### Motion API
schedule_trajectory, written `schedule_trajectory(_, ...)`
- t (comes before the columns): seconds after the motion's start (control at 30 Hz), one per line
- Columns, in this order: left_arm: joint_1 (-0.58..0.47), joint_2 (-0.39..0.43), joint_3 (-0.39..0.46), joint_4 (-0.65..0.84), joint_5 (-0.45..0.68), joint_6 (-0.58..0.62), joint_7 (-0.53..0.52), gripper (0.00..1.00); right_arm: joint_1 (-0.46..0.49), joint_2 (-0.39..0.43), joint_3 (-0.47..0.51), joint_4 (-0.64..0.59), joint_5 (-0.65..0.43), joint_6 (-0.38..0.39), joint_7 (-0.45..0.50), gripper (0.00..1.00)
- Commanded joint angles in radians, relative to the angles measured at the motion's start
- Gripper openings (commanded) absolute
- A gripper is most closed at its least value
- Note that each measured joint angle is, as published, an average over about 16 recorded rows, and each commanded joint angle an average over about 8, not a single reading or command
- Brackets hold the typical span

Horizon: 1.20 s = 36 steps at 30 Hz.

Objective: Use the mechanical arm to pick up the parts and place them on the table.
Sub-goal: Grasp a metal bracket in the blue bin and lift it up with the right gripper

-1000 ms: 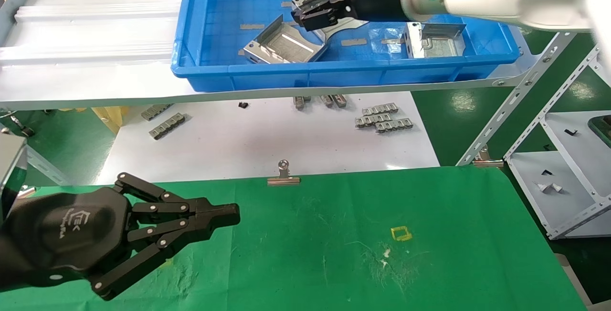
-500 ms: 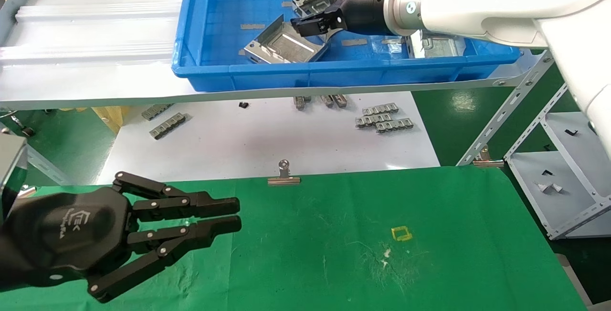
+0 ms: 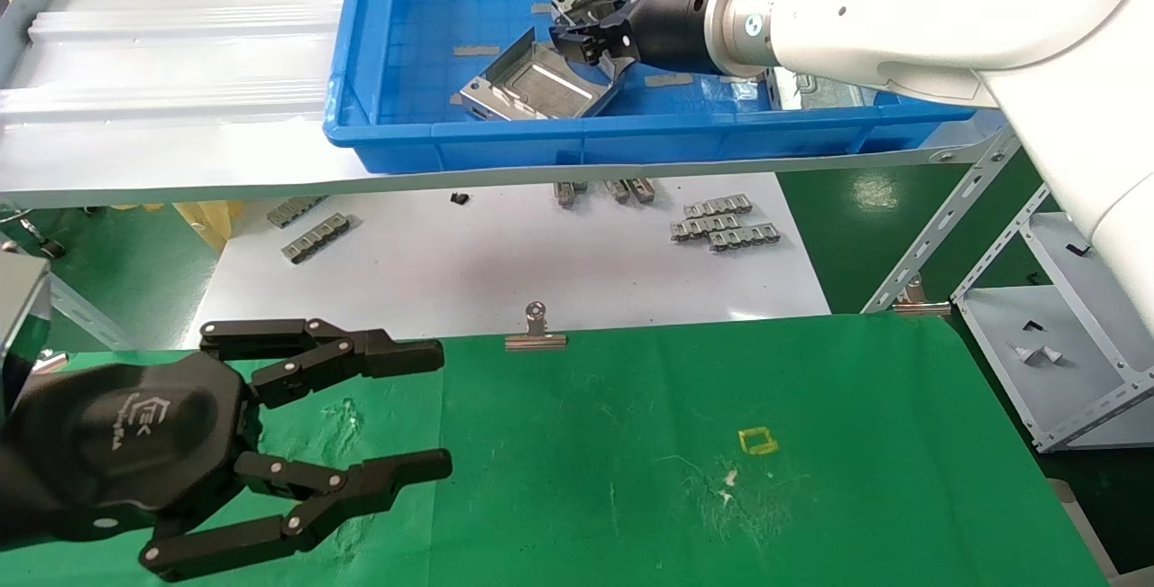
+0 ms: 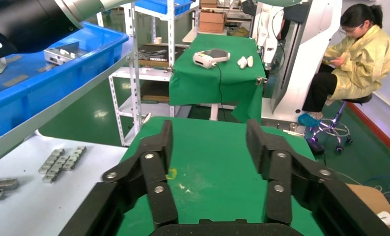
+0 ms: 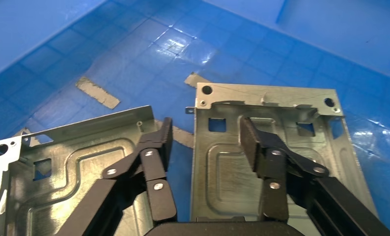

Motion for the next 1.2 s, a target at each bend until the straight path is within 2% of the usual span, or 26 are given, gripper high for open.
schedule_trajectory(0.03,0.0,0.0,0.0,0.0,0.0,0.0,0.0,1.0,0.001,0.001,-0.019,0.006,0.01,0.006,0.008,0.0)
schedule_trajectory(0.5,0.0,0.0,0.0,0.0,0.0,0.0,0.0,1.0,0.018,0.005,-0.099,0.009,0.081,-0.008,-0.044,0.0)
schedule_trajectory(0.8,0.0,0.0,0.0,0.0,0.0,0.0,0.0,1.0,0.041,0.018,-0.099,-0.005,0.151,-0.061,-0.134,0.0)
schedule_trajectory(1.0,0.0,0.0,0.0,0.0,0.0,0.0,0.0,1.0,0.074,0.05,-0.061,-0.017,0.22,-0.157,-0.282,0.0)
schedule_trajectory(1.2,0.0,0.0,0.0,0.0,0.0,0.0,0.0,1.0,0.118,0.133,-0.006,0.0,0.31,-0.369,-0.493,0.0)
